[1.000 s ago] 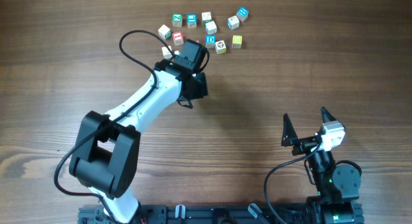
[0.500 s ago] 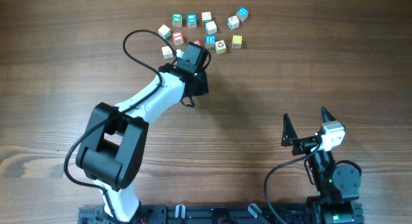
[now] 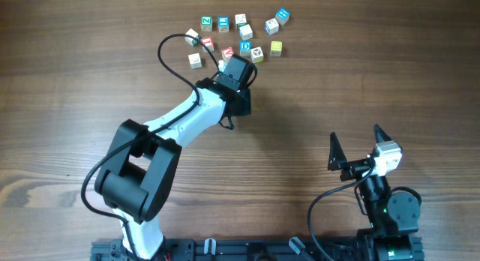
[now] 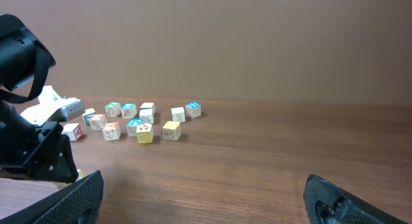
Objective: Form a tower
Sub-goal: 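Carry the W block toward the table center and lower it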
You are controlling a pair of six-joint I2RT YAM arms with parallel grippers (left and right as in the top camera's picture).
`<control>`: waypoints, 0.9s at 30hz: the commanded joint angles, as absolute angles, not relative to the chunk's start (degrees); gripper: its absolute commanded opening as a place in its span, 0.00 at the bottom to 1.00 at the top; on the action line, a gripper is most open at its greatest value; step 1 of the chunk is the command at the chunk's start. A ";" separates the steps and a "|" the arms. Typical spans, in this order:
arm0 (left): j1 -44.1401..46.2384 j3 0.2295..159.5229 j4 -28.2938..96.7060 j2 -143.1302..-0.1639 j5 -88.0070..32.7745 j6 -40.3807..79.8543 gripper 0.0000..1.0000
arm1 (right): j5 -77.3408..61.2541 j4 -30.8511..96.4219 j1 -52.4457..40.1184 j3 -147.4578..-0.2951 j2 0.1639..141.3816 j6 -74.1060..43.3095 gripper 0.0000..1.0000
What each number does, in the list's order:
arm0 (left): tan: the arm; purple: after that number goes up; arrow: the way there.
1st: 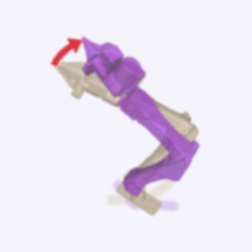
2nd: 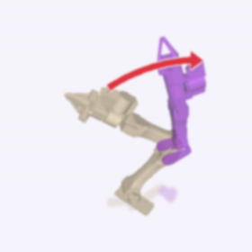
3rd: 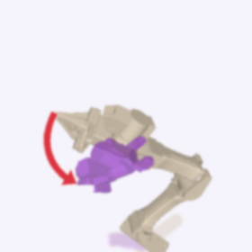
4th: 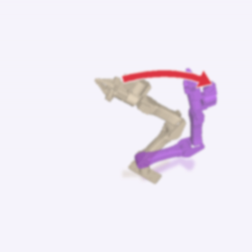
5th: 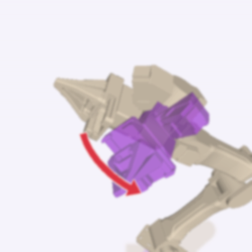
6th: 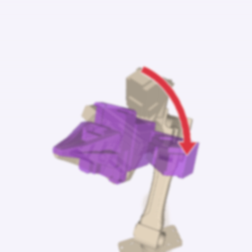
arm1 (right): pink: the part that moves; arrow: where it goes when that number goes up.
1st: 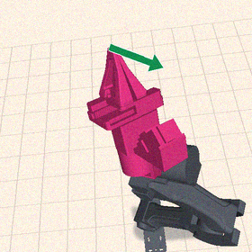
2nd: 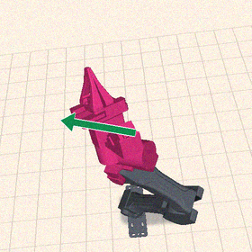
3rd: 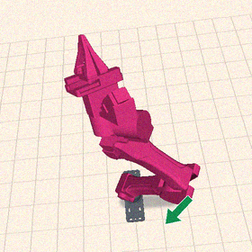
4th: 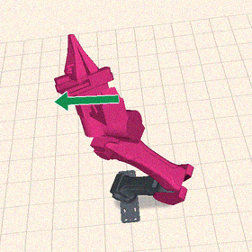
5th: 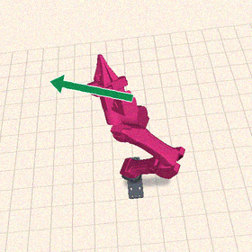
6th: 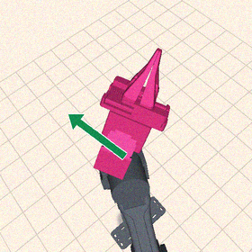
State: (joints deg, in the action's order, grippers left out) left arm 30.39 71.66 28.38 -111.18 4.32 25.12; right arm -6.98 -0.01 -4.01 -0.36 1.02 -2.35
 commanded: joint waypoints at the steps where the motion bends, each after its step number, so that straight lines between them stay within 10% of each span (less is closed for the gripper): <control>1: 30.55 71.24 28.49 -112.62 4.16 24.21 0.41 | -5.98 -0.32 -3.68 -0.30 0.80 -3.11 1.00; 27: 30.55 71.24 31.79 -112.64 2.39 24.51 0.31 | -5.98 -0.32 -3.68 -0.32 0.80 -3.11 1.00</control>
State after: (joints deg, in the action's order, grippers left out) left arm 30.39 71.85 30.15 -111.87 3.49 24.49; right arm -6.98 -0.01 -4.01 -0.36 1.02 -2.35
